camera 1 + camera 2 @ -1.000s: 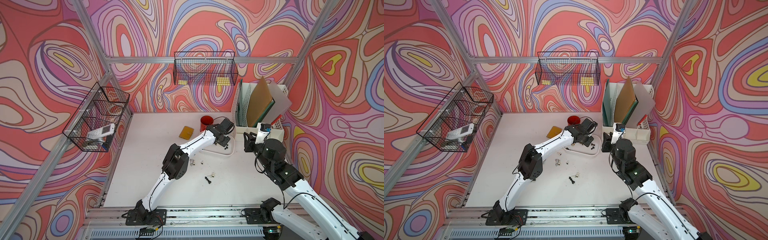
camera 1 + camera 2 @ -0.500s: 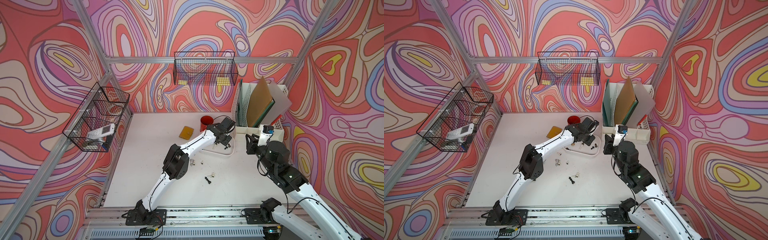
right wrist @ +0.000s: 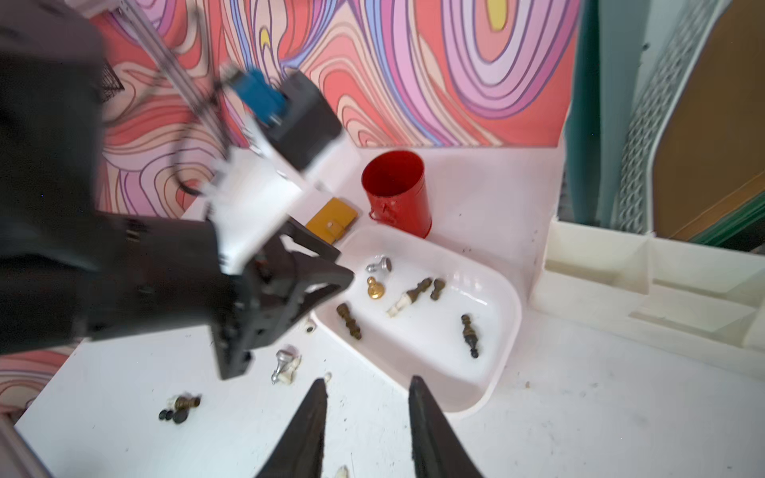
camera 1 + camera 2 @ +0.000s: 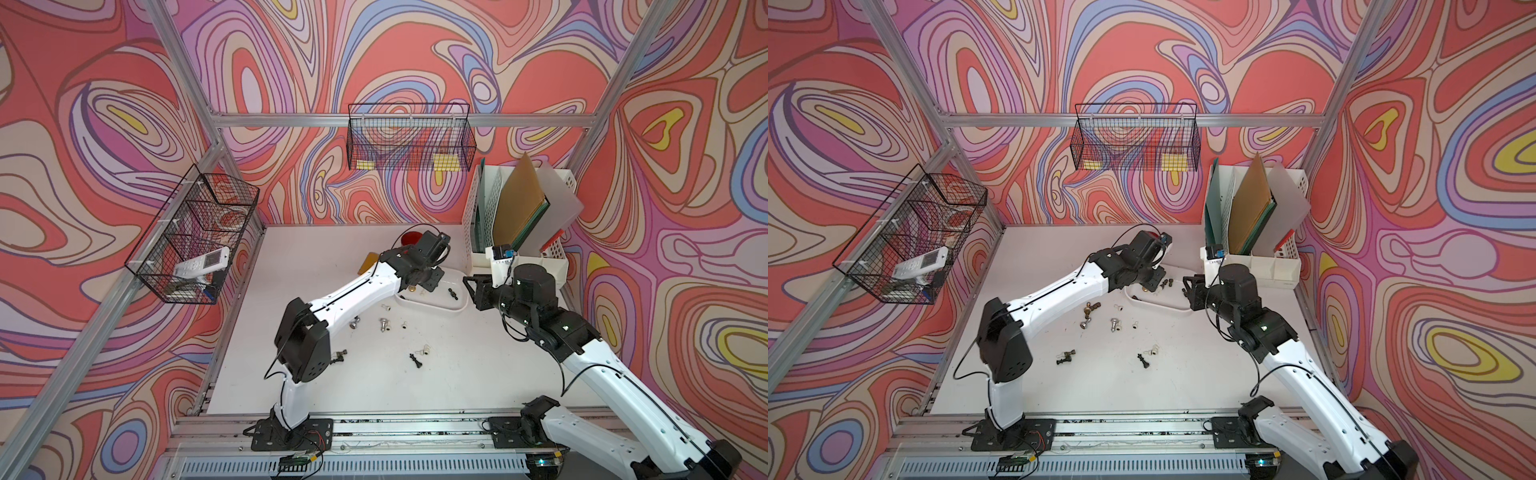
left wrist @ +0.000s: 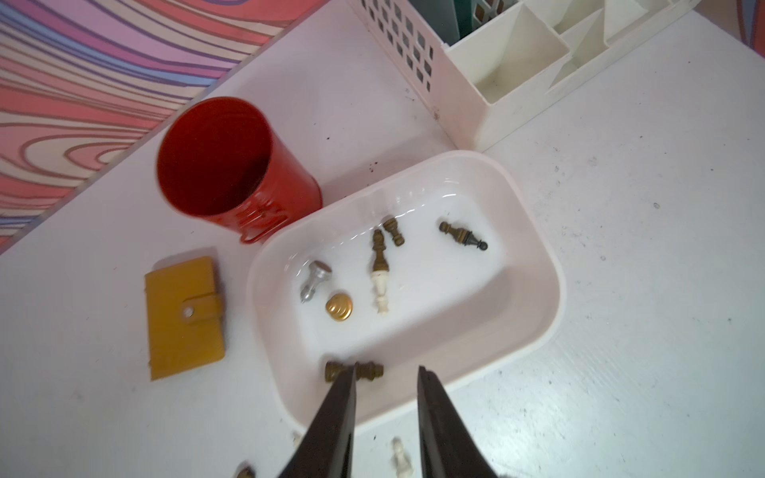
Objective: Put the chess pieces into the storage box
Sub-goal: Pick up the chess piece at the center of the board.
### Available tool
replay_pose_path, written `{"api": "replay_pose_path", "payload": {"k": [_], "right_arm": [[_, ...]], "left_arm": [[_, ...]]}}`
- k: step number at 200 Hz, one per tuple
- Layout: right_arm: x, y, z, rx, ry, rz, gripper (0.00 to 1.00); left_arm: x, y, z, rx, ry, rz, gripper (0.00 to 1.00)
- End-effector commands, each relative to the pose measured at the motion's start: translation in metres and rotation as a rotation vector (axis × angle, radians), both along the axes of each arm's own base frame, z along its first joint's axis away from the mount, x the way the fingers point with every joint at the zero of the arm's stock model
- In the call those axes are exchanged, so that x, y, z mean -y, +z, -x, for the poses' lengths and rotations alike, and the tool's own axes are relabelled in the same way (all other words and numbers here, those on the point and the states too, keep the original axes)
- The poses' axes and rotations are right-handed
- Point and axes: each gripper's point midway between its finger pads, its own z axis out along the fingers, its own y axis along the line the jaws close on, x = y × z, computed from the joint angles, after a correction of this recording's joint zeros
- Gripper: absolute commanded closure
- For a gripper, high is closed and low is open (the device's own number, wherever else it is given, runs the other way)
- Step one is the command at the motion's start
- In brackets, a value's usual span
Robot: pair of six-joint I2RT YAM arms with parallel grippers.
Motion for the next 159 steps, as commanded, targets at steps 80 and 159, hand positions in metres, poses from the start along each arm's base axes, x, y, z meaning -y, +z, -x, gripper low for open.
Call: {"api": "replay_pose_path", "payload": {"k": [80, 159], "right_arm": [[-0.087, -0.152, 0.046, -0.426, 0.268, 0.241, 0.62], [-0.113, -0.202, 0.074, -0.604, 0.299, 0.339, 0.62]], "left_arm": [[-0.133, -0.043, 0.117, -0.132, 0.182, 0.043, 0.68], [-0.176, -0.044, 0.140, -0.087, 0.276, 0.041, 0.67]]}}
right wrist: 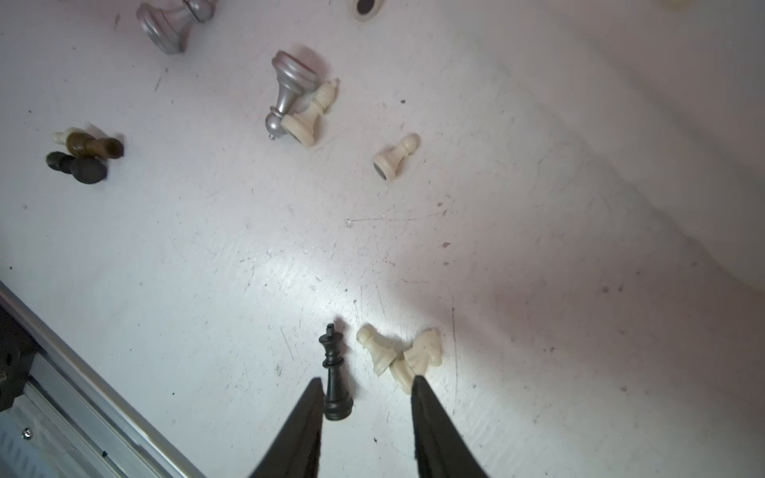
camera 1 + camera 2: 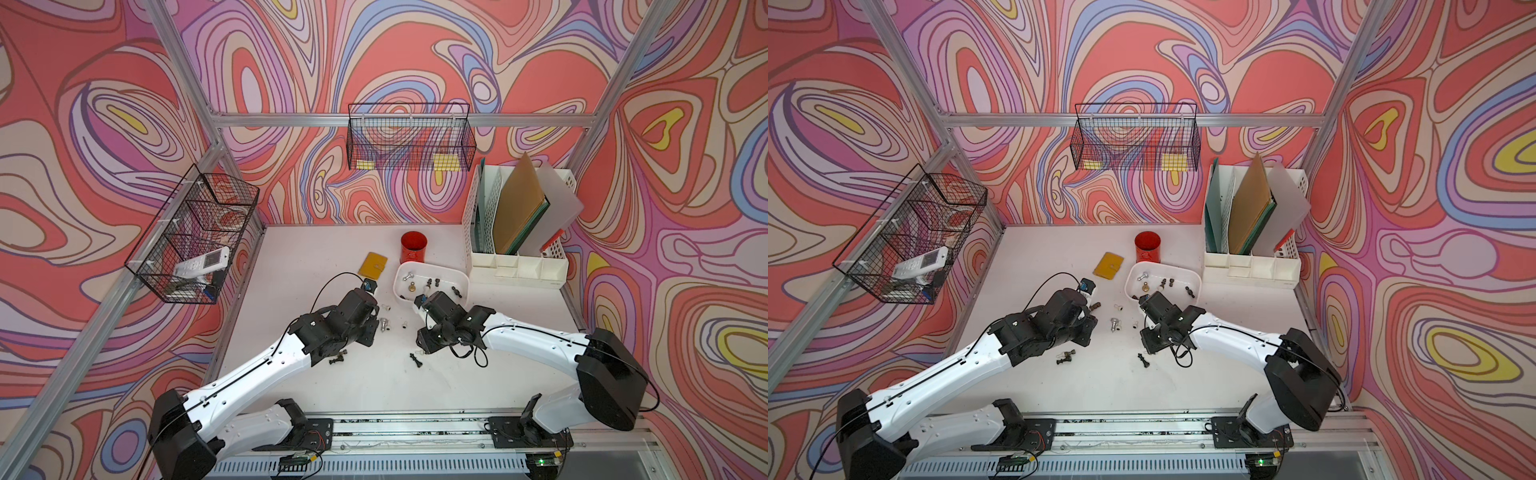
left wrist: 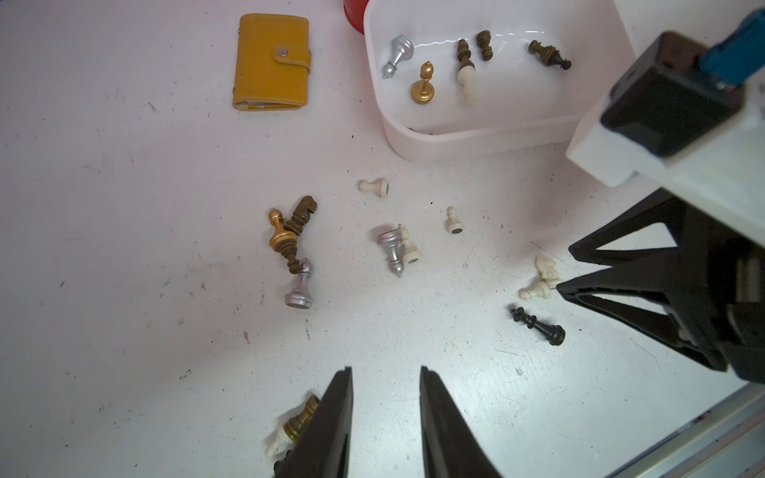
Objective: Put the chess pieces into the storage box
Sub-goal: Pick up the chess piece at the center of the board.
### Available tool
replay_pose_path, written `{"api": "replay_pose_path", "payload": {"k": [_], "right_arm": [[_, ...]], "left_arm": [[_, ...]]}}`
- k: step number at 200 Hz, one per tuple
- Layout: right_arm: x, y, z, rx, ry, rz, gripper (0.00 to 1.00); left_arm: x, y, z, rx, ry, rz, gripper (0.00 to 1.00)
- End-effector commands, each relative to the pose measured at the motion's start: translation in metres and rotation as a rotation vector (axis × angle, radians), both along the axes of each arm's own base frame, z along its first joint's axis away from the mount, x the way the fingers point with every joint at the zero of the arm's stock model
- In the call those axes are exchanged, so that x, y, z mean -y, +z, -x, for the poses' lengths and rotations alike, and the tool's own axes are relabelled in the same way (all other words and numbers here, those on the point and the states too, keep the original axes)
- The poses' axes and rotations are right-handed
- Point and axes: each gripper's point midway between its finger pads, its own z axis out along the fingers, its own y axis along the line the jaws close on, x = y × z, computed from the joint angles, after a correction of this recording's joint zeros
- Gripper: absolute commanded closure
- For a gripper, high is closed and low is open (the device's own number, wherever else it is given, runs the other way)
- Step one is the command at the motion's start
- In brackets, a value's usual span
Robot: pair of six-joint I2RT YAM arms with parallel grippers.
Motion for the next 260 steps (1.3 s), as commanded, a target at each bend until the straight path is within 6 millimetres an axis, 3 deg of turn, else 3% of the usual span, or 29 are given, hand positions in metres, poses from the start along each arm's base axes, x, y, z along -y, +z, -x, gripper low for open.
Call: {"api": "replay_pose_path", "payload": {"k": [1, 31, 87, 150, 260], "right_arm": [[-0.006, -0.004, 0.003, -0.028, -0.017, 0.020, 0.62], [-0.009, -0.016, 0.005, -0.049, -0.005, 0.100, 0.65], [-0.025, -0.027, 0.016, -0.087, 0.030, 0.090, 0.71], [-0.021, -0.047, 0.020, -0.100, 0.041, 0.148, 0.75], [-0.021, -0.059, 0.023, -0.114, 0.061, 0.194, 0.80]], "left_arm": [[-0.016, -0.010, 0.004, -0.012, 0.046, -0.045, 0.67], [-0.016, -0.014, 0.003, -0.013, 0.054, -0.045, 0.67], [-0.015, -0.015, 0.000, -0.010, 0.056, -0.057, 0.67], [-0.020, -0.017, 0.002, -0.011, 0.072, -0.069, 0.67], [-0.021, -0.016, 0.001, -0.007, 0.072, -0.076, 0.67]]}}
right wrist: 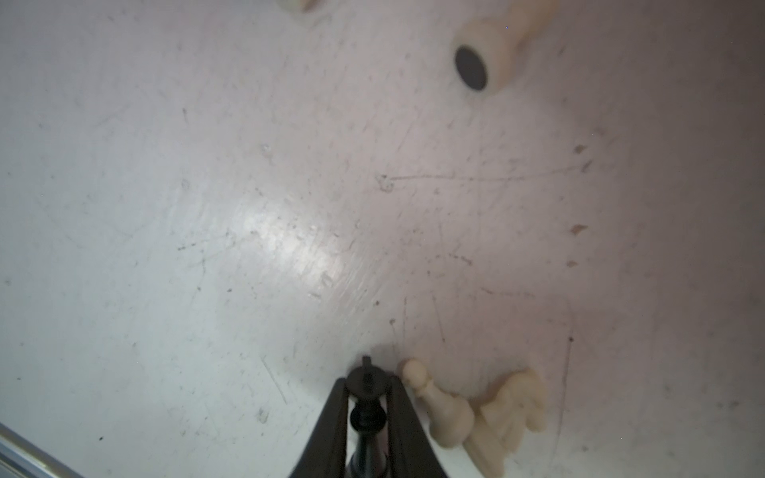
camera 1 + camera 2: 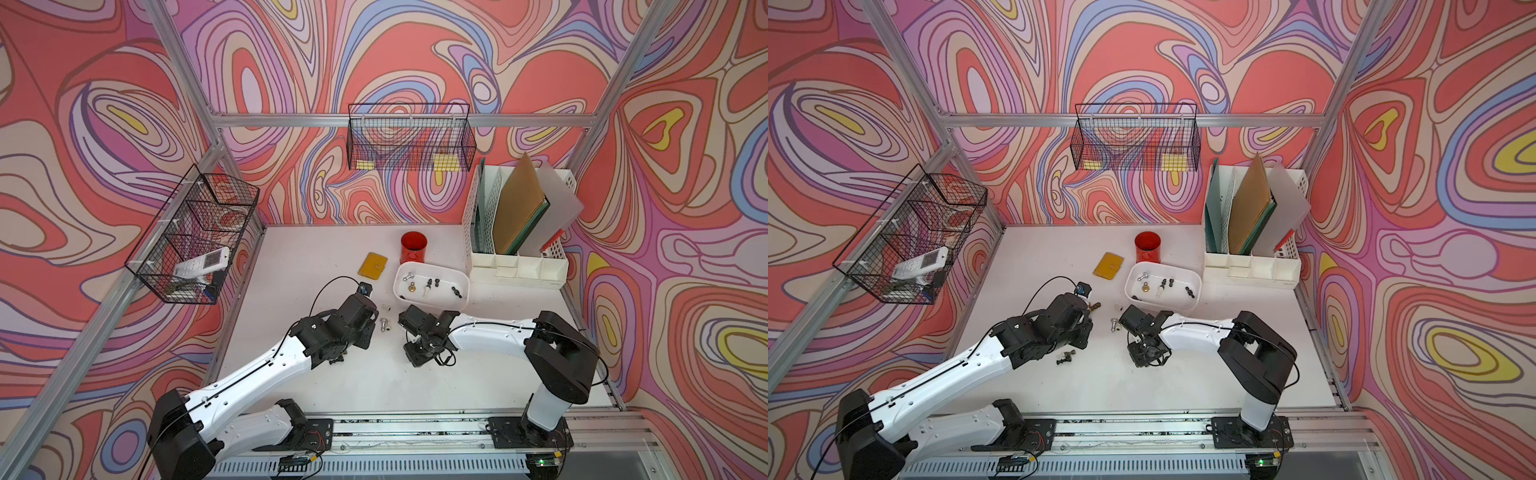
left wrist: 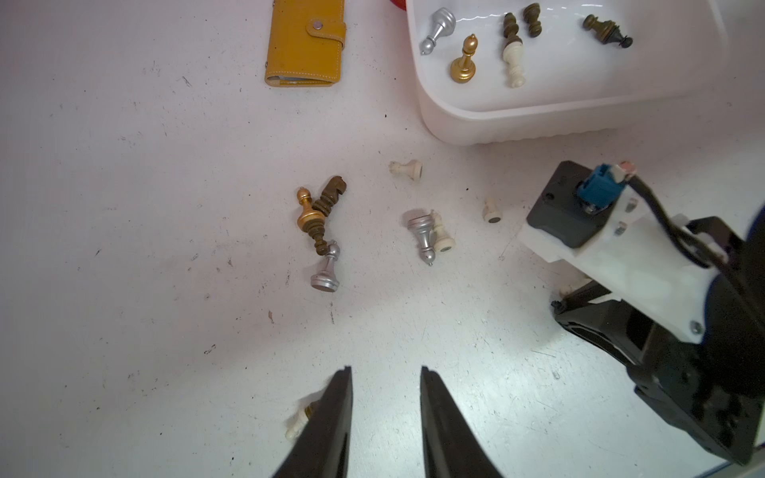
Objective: Put the chess pieces into the storage box
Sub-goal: Pick up the chess piece at the center of the board.
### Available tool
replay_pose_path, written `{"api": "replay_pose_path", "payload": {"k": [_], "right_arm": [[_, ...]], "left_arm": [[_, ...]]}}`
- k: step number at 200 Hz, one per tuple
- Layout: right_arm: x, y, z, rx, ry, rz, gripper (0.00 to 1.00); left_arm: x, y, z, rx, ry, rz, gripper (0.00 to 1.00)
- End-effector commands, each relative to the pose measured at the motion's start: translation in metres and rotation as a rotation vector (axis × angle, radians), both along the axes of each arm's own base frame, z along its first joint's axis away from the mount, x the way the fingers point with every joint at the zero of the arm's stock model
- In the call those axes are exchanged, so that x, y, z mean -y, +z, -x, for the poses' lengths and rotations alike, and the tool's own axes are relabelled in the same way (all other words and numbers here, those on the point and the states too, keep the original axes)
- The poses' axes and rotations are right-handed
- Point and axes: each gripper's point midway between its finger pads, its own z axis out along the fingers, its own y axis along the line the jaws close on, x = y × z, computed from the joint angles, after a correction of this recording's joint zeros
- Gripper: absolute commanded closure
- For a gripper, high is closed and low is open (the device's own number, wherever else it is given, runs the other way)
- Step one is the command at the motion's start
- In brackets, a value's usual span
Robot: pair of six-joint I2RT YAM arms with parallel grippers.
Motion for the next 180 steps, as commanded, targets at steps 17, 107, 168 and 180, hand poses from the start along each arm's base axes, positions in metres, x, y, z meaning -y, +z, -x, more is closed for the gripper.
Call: {"api": "replay_pose_path", "payload": {"k": [17, 107, 168, 180], "right_arm": [[0.000, -0.004, 0.002, 0.001, 0.015, 0.031, 0.82], [-0.032, 0.075, -0.020, 0.157, 0.008, -0.200, 0.92], [0.009, 0.143, -0.115, 0.513, -0.194, -0.290, 0.95], [0.027, 0.148, -0.140, 0.578, -0.266, -0.339, 0.95]], "left_arm": [[-0.007, -0.003, 0.002, -0.008, 0.015, -0.024, 0.67], [-0.004, 0.005, 0.003, 0.007, 0.012, 0.014, 0.67], [0.003, 0.010, 0.000, 0.014, 0.006, 0.044, 0.67], [0.006, 0.010, -0.001, 0.012, 0.000, 0.055, 0.67]]}}
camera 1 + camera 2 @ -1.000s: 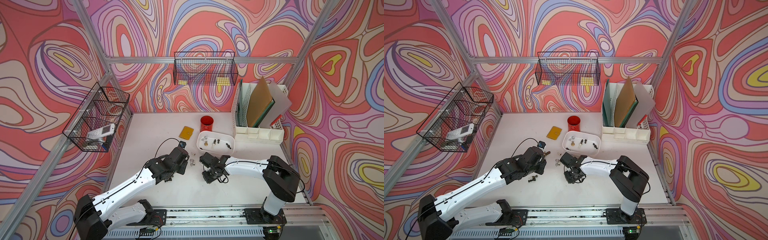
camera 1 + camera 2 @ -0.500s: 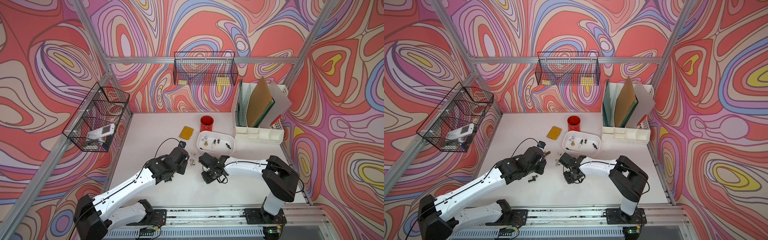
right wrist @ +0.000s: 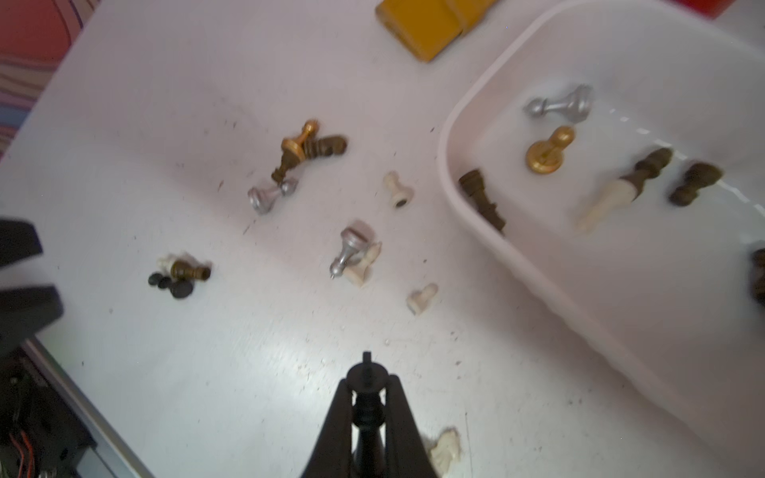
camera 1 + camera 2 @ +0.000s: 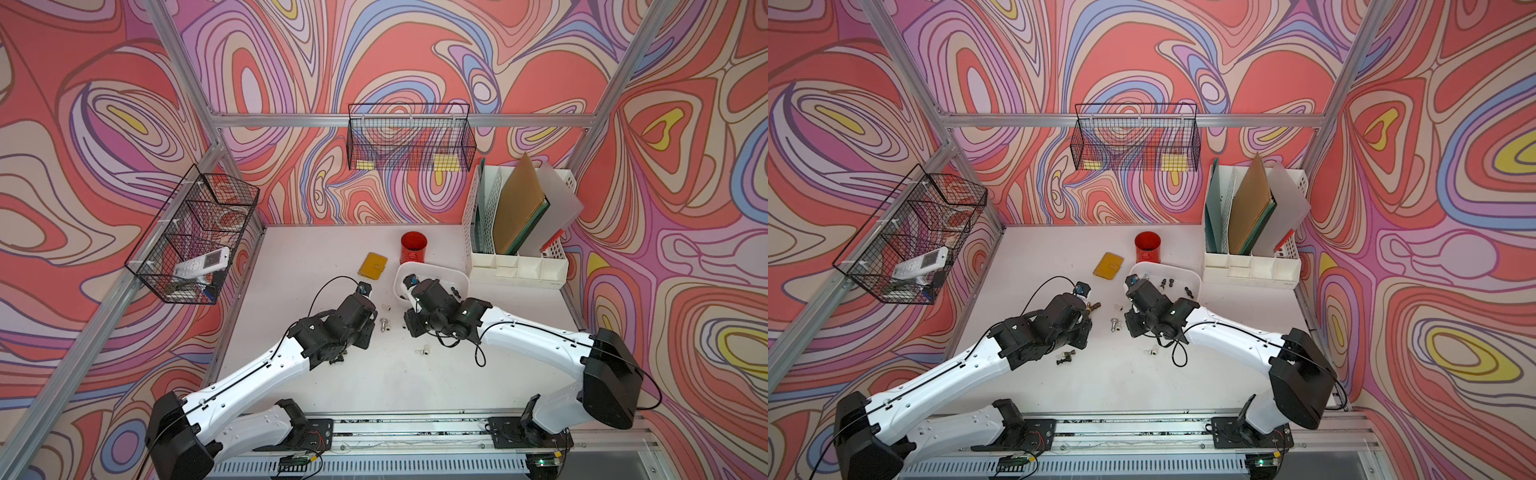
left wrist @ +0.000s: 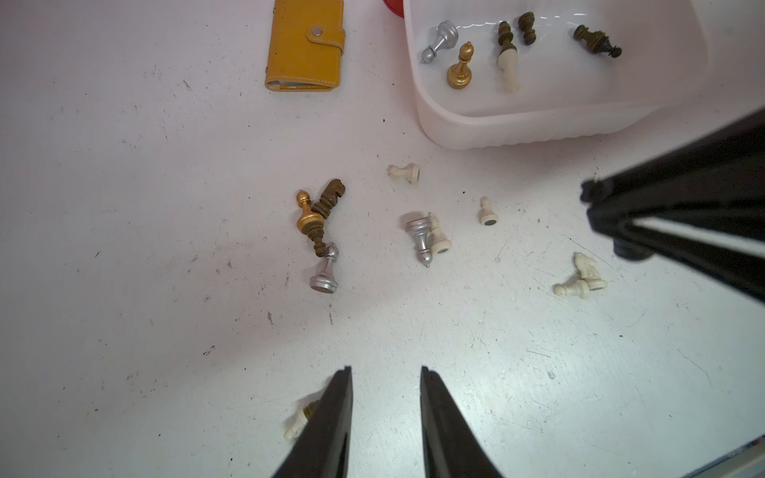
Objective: Put the chess pieces into the storage box
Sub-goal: Pick up the chess piece at the center of the board, then place the chess piece in the storage box.
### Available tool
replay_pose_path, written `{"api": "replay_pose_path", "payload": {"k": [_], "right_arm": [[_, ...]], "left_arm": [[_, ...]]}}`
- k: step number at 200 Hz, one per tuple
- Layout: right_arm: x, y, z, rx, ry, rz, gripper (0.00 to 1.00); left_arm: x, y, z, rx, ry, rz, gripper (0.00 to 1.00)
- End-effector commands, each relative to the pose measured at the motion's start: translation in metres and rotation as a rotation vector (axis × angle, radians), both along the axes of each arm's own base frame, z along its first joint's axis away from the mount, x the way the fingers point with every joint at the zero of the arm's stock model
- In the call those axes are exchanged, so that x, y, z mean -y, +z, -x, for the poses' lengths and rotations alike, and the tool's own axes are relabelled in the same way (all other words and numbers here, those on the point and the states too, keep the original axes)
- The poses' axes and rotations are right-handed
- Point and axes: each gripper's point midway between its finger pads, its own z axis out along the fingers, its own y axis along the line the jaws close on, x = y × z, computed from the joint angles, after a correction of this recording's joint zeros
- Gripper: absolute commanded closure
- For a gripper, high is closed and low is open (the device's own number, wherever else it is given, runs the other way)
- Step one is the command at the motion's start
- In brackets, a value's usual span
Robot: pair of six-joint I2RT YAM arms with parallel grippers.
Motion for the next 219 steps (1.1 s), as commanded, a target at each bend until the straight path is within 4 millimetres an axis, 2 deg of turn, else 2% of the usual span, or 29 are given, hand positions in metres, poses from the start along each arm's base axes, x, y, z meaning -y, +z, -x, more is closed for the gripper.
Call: {"api": "replay_pose_path", "payload": {"k": [1, 27, 41, 57, 79, 83, 86, 98, 149, 171, 189, 219], "right_arm": [[0.037, 0.020, -0.058, 0.166, -0.162, -0.084, 0.95], [0.076, 0.021, -0.107, 0.259, -0.307, -0.133, 0.95], [0.086, 0.019, -0.128, 0.302, -0.340, -0.149, 0.95], [0.089, 0.013, -0.150, 0.331, -0.348, -0.169, 0.95], [0.079, -0.003, -0.174, 0.320, -0.317, -0.208, 0.95], [0.077, -0.001, -0.178, 0.329, -0.312, -0.221, 0.95], [0.075, -0.013, -0.181, 0.313, -0.308, -0.214, 0.95], [0.069, -0.024, -0.189, 0.314, -0.304, -0.230, 0.95], [0.059, -0.051, -0.203, 0.346, -0.299, -0.288, 0.94], [0.054, -0.062, -0.205, 0.316, -0.278, -0.274, 0.86], [0.054, -0.065, -0.204, 0.312, -0.278, -0.273, 0.74], [0.054, -0.054, -0.199, 0.317, -0.262, -0.283, 0.72]], "left_arm": [[0.005, 0.007, -0.002, 0.006, 0.005, 0.039, 0.67], [0.010, 0.009, -0.003, -0.003, -0.005, 0.051, 0.67], [0.010, 0.009, -0.003, -0.006, -0.009, 0.044, 0.67], [0.009, 0.009, -0.003, -0.002, -0.007, 0.036, 0.67], [0.009, 0.010, -0.004, 0.002, -0.006, 0.036, 0.67], [0.009, 0.009, -0.004, 0.002, -0.007, 0.035, 0.67], [0.008, 0.009, -0.004, 0.002, -0.006, 0.033, 0.67], [0.007, 0.009, -0.004, 0.004, -0.006, 0.028, 0.67], [0.003, 0.004, -0.003, 0.008, 0.000, 0.010, 0.67], [0.004, 0.004, -0.004, 0.009, -0.002, 0.009, 0.67], [0.004, 0.003, -0.004, 0.010, -0.002, 0.009, 0.67], [0.006, 0.002, -0.004, 0.003, -0.004, 0.019, 0.66]]}}
